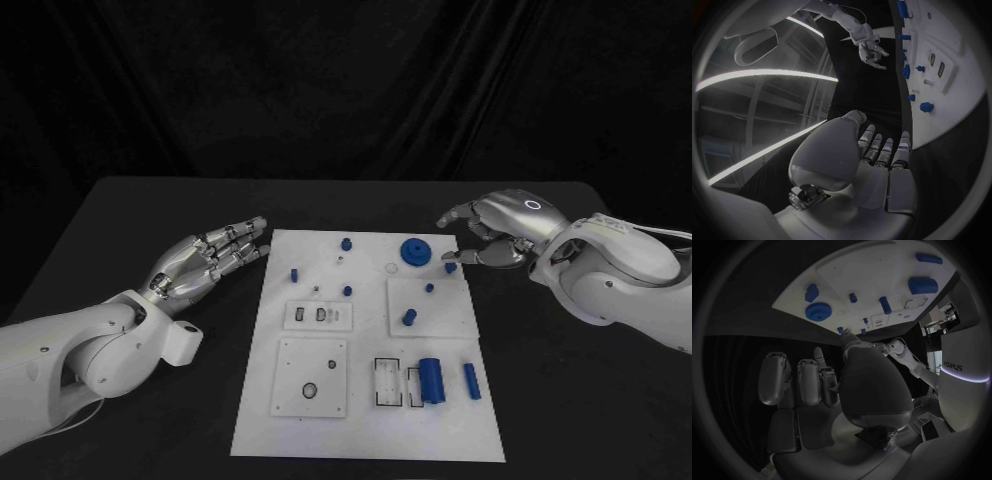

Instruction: Assemble the parts on the task board

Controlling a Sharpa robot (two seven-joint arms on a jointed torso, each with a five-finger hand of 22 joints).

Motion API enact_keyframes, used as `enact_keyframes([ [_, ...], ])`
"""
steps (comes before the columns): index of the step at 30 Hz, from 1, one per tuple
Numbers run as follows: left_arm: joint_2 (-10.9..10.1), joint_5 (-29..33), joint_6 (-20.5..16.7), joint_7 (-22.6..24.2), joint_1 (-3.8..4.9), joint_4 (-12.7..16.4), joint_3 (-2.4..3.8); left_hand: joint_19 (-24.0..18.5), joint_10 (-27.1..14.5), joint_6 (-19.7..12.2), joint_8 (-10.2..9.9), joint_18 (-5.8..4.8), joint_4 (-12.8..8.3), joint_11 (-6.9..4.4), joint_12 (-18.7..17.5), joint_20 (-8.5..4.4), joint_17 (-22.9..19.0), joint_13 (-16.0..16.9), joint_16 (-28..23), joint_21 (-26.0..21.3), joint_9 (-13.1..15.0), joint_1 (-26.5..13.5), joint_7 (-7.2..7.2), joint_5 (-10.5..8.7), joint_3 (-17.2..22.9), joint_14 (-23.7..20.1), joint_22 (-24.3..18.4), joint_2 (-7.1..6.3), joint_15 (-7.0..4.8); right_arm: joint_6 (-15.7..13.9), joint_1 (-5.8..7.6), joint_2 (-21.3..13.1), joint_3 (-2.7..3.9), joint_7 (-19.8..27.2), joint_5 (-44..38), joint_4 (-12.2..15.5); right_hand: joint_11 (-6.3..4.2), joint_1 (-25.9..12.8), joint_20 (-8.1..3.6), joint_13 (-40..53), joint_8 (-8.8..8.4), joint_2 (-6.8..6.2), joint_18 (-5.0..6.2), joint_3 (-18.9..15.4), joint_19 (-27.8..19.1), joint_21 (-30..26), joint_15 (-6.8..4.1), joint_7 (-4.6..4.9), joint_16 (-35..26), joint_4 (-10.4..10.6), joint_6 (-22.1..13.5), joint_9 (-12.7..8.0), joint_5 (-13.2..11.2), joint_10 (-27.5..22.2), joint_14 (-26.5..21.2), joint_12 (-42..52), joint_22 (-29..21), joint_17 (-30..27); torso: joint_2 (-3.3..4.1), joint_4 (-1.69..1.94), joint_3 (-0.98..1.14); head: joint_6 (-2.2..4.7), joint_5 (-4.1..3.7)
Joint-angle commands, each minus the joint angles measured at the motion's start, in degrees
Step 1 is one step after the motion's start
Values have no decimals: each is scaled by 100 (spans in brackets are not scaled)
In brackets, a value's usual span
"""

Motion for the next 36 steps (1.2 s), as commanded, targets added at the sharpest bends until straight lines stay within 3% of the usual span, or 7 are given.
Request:
enact_keyframes([
  [1,15,5,26,1219,1,20,3,31,-7,17,38,110,-41,47,19,-9,8,8,24,32,9,-6,21,12,2,32,7,41,9,-5,69,90,-1,-56,417,-44,21,163,17,1339,44,185,27,100,22,-45,2,-7,-17,-121,59,-31,539,433,159,-13,288,6,3,5,-9,27,-1],
  [7,35,5,29,1224,1,12,3,31,-7,17,38,110,-41,47,19,-9,8,8,24,32,9,-6,21,12,2,32,7,41,9,498,118,365,0,-190,719,-314,60,443,35,1368,99,267,22,223,39,-42,29,28,11,-391,160,-65,807,461,176,10,319,57,-2,5,-11,44,-18],
  [11,59,5,44,1232,1,-2,3,30,-9,14,38,110,-43,49,17,-9,8,7,25,32,8,-9,24,12,6,33,6,44,8,703,106,592,-1,-271,733,-535,69,501,43,1407,76,243,6,235,81,20,35,41,82,-481,123,-97,784,502,210,44,376,151,-4,4,2,44,-10],
  [18,80,5,61,1236,1,-25,3,30,-9,14,38,110,-43,49,17,-9,8,7,25,32,8,-9,24,12,6,33,6,44,8,826,21,905,-1,-338,529,-844,84,406,53,1424,44,208,-1,173,107,49,47,54,121,-480,59,-135,619,520,233,58,408,201,-4,24,12,44,-57],
  [27,94,5,76,1236,1,-39,3,31,-10,5,36,110,-45,51,18,-9,7,6,23,32,7,-9,25,12,10,32,6,47,9,912,-79,1220,-1,-356,367,-1190,106,261,67,1459,29,182,-19,78,158,121,63,65,207,-465,14,-178,369,558,275,89,477,310,4,-2,14,54,-30],
  [36,106,5,93,1225,1,-52,3,31,-10,5,36,110,-45,51,18,-9,7,6,23,32,7,-9,25,12,10,32,6,47,9,964,-135,1415,-1,-357,300,-1420,149,192,87,1462,88,173,-22,32,166,126,94,67,218,-456,107,-167,278,560,281,91,490,324,0,15,11,46,-42],
])
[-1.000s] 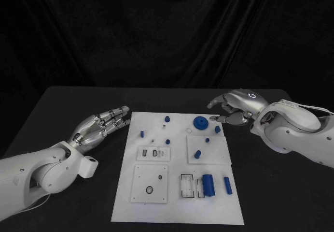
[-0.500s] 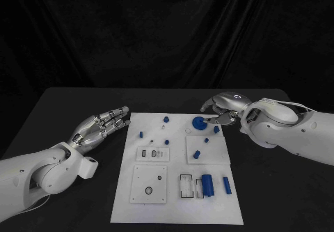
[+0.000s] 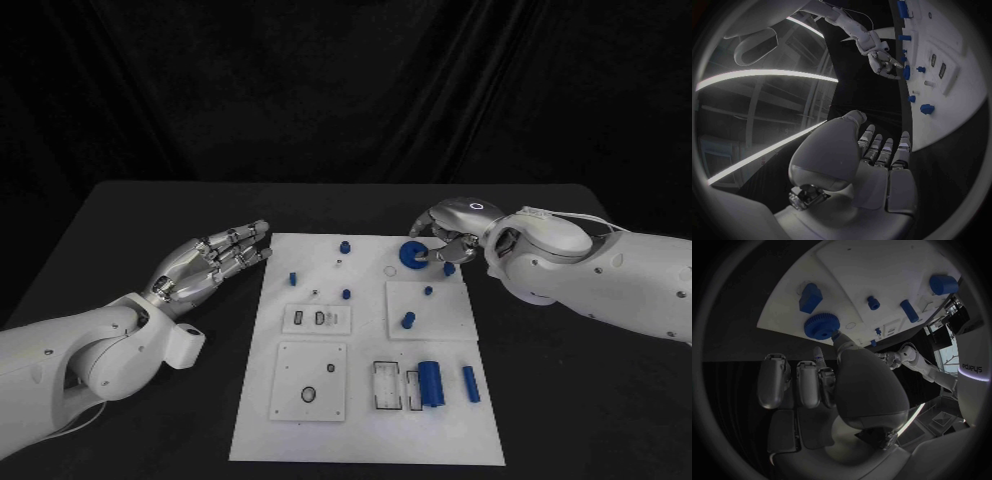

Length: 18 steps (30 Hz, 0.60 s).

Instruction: Assemble the parts on the task board

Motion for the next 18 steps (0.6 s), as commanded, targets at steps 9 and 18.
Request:
enact_keyframes([
  [9,26,5,104,1213,1,-7,4,33,7,-2,35,110,-33,35,20,-7,7,5,22,33,6,-11,27,11,2,30,8,54,11,226,-54,104,3,-157,-135,-121,71,-76,16,1443,92,-8,-12,-51,16,-19,64,4,-20,-1,142,27,-61,518,259,-3,475,285,4,6,-6,-14,-16],
  [18,40,5,140,1198,1,-14,4,37,7,-1,35,110,-34,37,22,-7,7,5,21,35,6,-12,28,10,4,30,9,56,12,338,-86,150,3,-198,-144,-163,85,-67,32,1433,157,5,-5,-54,3,-43,78,5,-32,-28,248,56,-56,508,251,-11,466,273,-1,-3,-6,-21,-1],
])
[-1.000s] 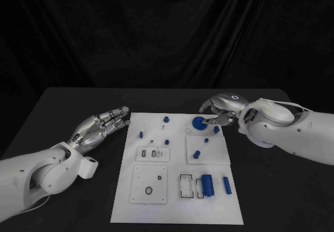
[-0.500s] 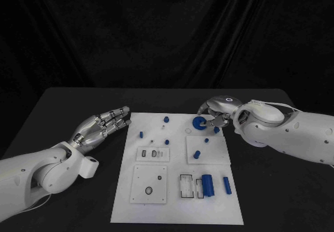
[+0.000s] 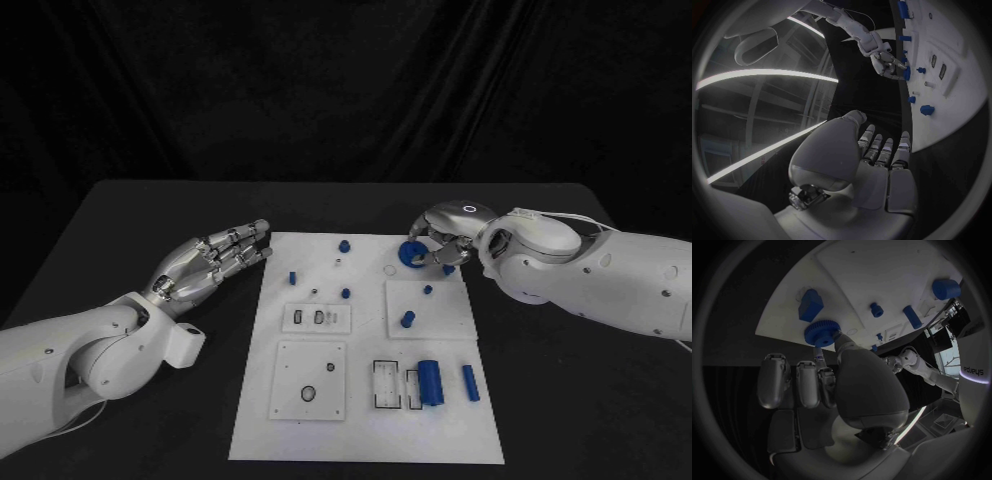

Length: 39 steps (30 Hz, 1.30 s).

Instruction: Assemble the parts on the task board

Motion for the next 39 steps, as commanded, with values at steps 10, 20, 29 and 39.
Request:
enact_keyframes([
  [10,11,5,122,1181,1,5,4,41,7,4,36,110,-36,42,26,-5,8,5,24,38,6,-13,30,7,9,32,10,59,14,263,-58,-16,1,-159,-98,-13,52,-2,51,1390,133,33,19,-18,-48,-120,50,-5,-101,-116,163,83,274,458,214,-50,423,198,-3,-5,1,-6,24],
  [20,21,5,139,1174,1,1,4,46,5,8,37,110,-38,46,25,-2,8,5,25,40,7,-15,35,4,13,33,12,62,17,304,-66,-10,1,-81,-102,-19,51,187,49,1379,204,70,27,173,-65,-175,47,0,-131,-371,195,202,1184,444,199,-62,422,176,-1,-7,-2,12,26],
  [29,23,5,140,1176,1,0,4,50,3,6,37,109,-40,47,25,0,8,4,24,43,6,-16,38,2,16,32,13,64,19,216,-66,-10,1,69,-102,-6,32,292,39,1398,273,86,24,296,-57,-170,32,-22,-130,-495,286,266,1248,464,200,-45,439,182,-3,-8,0,26,37],
  [39,3,5,127,1177,1,16,4,53,3,8,37,109,-41,48,27,1,8,4,26,45,6,-17,39,1,19,34,13,66,21,9,11,-102,3,179,-102,296,27,156,33,1422,335,74,12,302,-26,-129,28,-32,-98,-457,388,324,1130,492,220,-23,479,223,-4,0,-3,56,43],
])
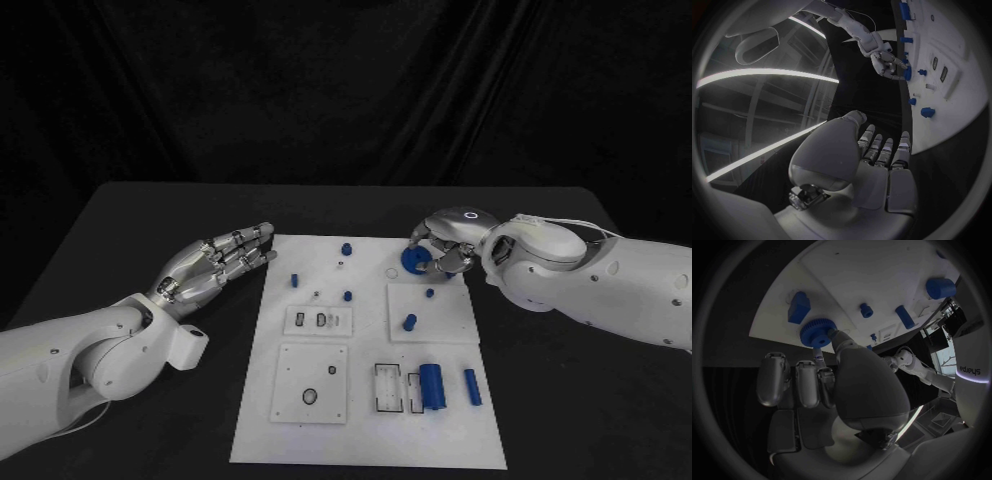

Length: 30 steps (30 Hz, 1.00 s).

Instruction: Assemble the parts on the task board

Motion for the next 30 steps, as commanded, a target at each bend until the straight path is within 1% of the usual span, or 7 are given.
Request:
enact_keyframes([
  [1,-5,6,54,1176,1,19,4,55,3,9,38,109,-26,48,28,2,8,4,27,24,7,7,39,0,3,35,10,43,21,-50,54,-20,-14,67,-64,145,6,-120,-9,1426,23,-10,10,-8,21,20,28,-46,15,46,76,145,-40,519,222,27,483,227,-2,5,-3,6,-1],
  [5,1,6,53,1175,1,10,4,55,3,9,38,109,-26,48,28,2,8,4,27,24,7,7,39,0,3,35,10,43,21,-78,159,-12,-14,87,-64,305,2,-153,-11,1434,27,-11,6,-11,31,33,24,-51,31,61,83,154,-68,529,230,35,495,247,-5,2,-8,3,-5],
  [10,48,6,72,1177,1,-22,4,55,3,9,38,109,-26,48,28,2,8,4,27,24,7,7,39,0,3,35,10,43,21,-59,223,116,-13,126,-64,372,-4,-210,-15,1458,29,-18,-3,-22,54,69,19,-59,51,85,89,166,-143,555,242,55,523,272,-5,2,-16,32,-29],
  [16,88,6,86,1179,0,-49,4,51,-2,-7,34,109,-28,50,21,5,7,2,23,23,4,6,42,-2,10,32,9,48,25,71,246,392,-13,169,-64,291,-6,-224,-18,1449,17,-22,-2,-23,54,66,17,-59,50,89,70,168,-173,546,244,48,523,270,-4,7,-20,57,-33],
  [18,90,6,85,1179,0,-51,4,51,-2,-7,34,109,-28,50,21,5,7,2,23,23,4,6,42,-2,10,32,9,48,25,99,249,486,-13,183,-64,250,-6,-224,-18,1449,17,-22,-2,-23,54,66,17,-59,50,89,70,168,-173,546,244,48,523,270,-6,8,-30,61,-33],
  [22,108,6,86,1177,0,-57,4,54,-4,-6,34,109,-29,51,19,6,8,2,24,24,4,5,43,-3,11,33,9,50,27,133,250,720,-13,230,-64,128,-6,-224,-18,1449,13,-22,-2,-22,54,65,17,-58,48,88,63,167,-177,546,243,48,523,269,-7,10,-35,77,-34],
  [30,163,6,101,1175,-1,-76,4,54,-4,-6,34,109,-29,51,19,6,8,2,24,24,4,5,43,-3,11,33,9,50,27,125,243,1176,-13,337,-64,-148,-5,-212,-19,1443,-5,-19,0,-10,51,56,17,-55,44,77,37,163,-172,539,242,42,520,264,-4,27,-9,64,-52],
])
